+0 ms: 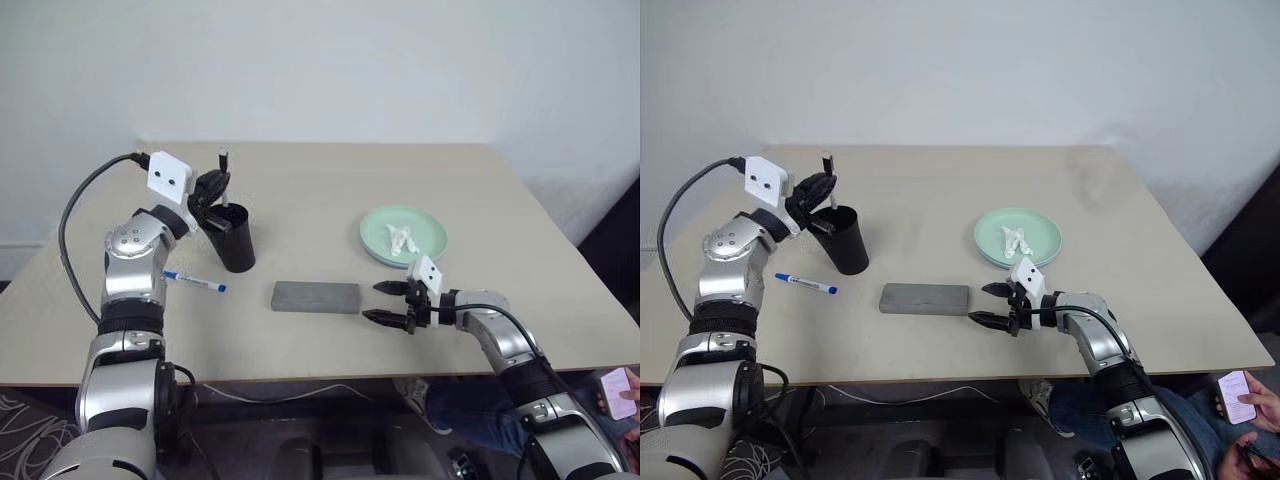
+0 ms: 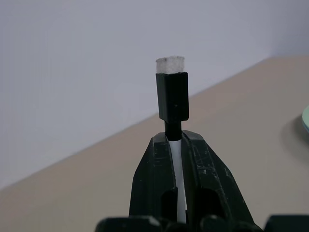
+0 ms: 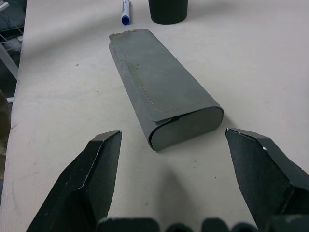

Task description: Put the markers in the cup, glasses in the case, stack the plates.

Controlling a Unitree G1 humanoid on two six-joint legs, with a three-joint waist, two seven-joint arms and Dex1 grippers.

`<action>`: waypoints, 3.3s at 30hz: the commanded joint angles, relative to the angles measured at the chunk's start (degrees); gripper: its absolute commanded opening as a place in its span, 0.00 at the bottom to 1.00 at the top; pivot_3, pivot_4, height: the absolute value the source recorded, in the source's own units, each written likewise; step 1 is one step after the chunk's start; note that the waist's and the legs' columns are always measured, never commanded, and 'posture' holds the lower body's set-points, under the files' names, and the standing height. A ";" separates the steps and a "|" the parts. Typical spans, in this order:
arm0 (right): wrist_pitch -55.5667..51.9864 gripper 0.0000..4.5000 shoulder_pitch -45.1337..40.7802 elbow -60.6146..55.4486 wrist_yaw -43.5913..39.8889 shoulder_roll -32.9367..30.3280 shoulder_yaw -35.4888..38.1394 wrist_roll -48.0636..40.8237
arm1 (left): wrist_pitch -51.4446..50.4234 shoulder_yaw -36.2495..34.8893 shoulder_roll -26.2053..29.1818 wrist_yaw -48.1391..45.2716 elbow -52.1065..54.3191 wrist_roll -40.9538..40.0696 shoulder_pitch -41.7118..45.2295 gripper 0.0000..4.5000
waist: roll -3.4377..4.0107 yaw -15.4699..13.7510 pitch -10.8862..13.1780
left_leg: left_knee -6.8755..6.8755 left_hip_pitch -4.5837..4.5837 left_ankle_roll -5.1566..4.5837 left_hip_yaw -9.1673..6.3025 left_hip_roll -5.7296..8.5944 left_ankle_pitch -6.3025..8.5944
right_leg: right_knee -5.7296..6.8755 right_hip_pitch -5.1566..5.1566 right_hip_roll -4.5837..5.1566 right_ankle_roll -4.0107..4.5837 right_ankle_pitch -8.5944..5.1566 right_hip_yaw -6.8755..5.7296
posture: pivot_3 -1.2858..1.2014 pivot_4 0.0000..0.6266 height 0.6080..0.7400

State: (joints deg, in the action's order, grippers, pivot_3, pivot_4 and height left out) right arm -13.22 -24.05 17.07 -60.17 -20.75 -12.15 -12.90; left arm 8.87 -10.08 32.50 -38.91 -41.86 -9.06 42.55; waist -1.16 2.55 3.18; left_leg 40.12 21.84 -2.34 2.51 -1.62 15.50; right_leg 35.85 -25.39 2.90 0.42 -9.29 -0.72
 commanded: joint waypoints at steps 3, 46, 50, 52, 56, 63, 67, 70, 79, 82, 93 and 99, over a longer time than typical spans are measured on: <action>0.37 0.83 -0.48 -2.05 -0.15 -0.35 0.73 -0.31 | 0.09 -0.45 0.23 0.72 1.03 -0.23 0.00 0.01 | 0.00 0.01 0.00 | -0.02 -0.02 0.00 0.00 0.00 0.00 | 0.00 0.00 0.00 0.00 0.00 0.00 | 0.52 0.00 0.86; 1.08 0.83 -1.58 -0.34 0.34 1.05 0.56 0.21 | -14.16 2.24 16.39 -32.56 10.78 -8.09 5.09 0.55 | -0.04 0.13 0.04 | -0.18 -0.01 0.09 0.06 -0.03 0.06 | -0.10 -0.09 0.00 0.01 -0.01 -0.03 | 0.52 0.00 0.86; 1.27 0.83 -1.49 -0.11 0.20 1.06 0.46 0.28 | -15.05 6.12 21.65 -41.17 9.07 -5.32 5.51 0.55 | -0.06 0.02 0.04 | -0.22 -0.06 0.09 0.01 -0.05 0.05 | -0.06 -0.06 -0.02 0.03 -0.02 -0.05 | 0.52 0.00 0.86; 1.42 0.83 -1.78 0.40 0.08 1.04 0.53 0.36 | -13.61 9.88 25.05 -46.12 6.53 -1.68 6.34 0.55 | -0.05 0.08 0.05 | -0.21 -0.06 0.10 0.03 -0.06 0.05 | -0.07 -0.07 -0.04 0.10 -0.07 -0.04 | 0.52 0.00 0.86; 1.72 0.83 -2.25 1.06 -0.01 1.25 0.65 0.60 | -7.81 15.64 28.16 -50.16 1.87 5.31 7.76 0.55 | -0.06 0.02 0.05 | -0.21 -0.05 0.09 0.08 -0.07 0.06 | -0.09 -0.09 -0.02 0.16 -0.11 -0.02 | 0.52 0.00 0.86; 2.15 0.83 -2.56 1.80 0.02 1.98 0.59 1.03 | 2.59 24.27 26.75 -51.92 -8.19 16.27 11.48 0.55 | -0.10 -0.08 0.05 | -0.21 0.11 0.09 0.06 -0.09 0.06 | -0.09 -0.22 0.00 0.16 -0.11 -0.03 | 0.52 0.00 0.86; 2.33 0.83 -3.07 2.53 -0.16 1.86 0.78 1.16 | 6.67 27.52 23.31 -48.89 -15.39 21.35 15.55 0.55 | -0.13 -0.05 0.05 | -0.16 0.25 0.07 0.05 -0.04 0.05 | -0.10 -0.28 0.01 0.11 -0.08 -0.04 | 0.52 0.00 0.86; 2.37 0.83 -3.13 2.59 0.02 1.95 0.80 1.31 | 9.65 29.87 20.85 -46.85 -20.93 24.98 17.85 0.59 | -0.13 -0.01 0.04 | -0.15 0.26 0.06 0.07 -0.04 0.05 | -0.10 -0.29 0.01 0.05 -0.05 -0.02 | 0.52 0.00 0.86; 2.35 0.83 -2.36 2.10 0.69 1.47 1.17 1.34 | 14.52 33.97 18.22 -42.02 -29.01 32.60 19.45 1.00 | -0.16 0.02 0.03 | -0.11 0.81 0.03 0.08 -0.08 0.03 | 0.06 -0.88 -0.06 0.00 0.00 -0.01 | 0.52 0.00 0.86; 2.31 0.83 -2.11 1.87 0.82 1.32 1.18 1.32 | 15.25 34.53 17.32 -39.07 -30.61 34.38 19.69 1.00 | -0.17 -0.06 0.02 | -0.10 0.82 0.03 0.07 -0.04 0.03 | 0.03 -0.84 -0.03 0.00 0.00 0.00 | 0.52 0.00 0.86; 2.04 0.83 -1.89 1.41 1.21 1.52 0.80 1.35 | 11.07 33.60 13.56 -36.01 -33.87 35.65 20.61 1.00 | -0.21 0.00 0.02 | 0.01 0.81 0.03 0.06 -0.05 0.03 | 0.10 -0.83 -0.03 -0.01 0.00 0.00 | 0.52 0.00 0.86; 1.73 0.83 -1.18 0.50 1.54 1.53 0.82 1.29 | 8.58 34.55 12.45 -35.54 -34.69 36.86 20.42 1.00 | -0.22 0.00 0.01 | 0.01 0.81 0.03 0.06 -0.05 0.03 | 0.11 -0.81 -0.03 -0.01 0.00 0.00 | 0.52 0.00 0.86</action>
State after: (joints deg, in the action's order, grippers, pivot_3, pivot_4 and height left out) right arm -11.76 -24.58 19.88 -58.88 -19.03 -12.19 -11.13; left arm 18.07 24.29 44.98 -74.90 -76.28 26.63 61.45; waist -1.38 2.55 3.19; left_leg 40.13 22.64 -2.31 2.57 -1.67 15.53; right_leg 35.97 -26.20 2.86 0.41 -9.28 -0.72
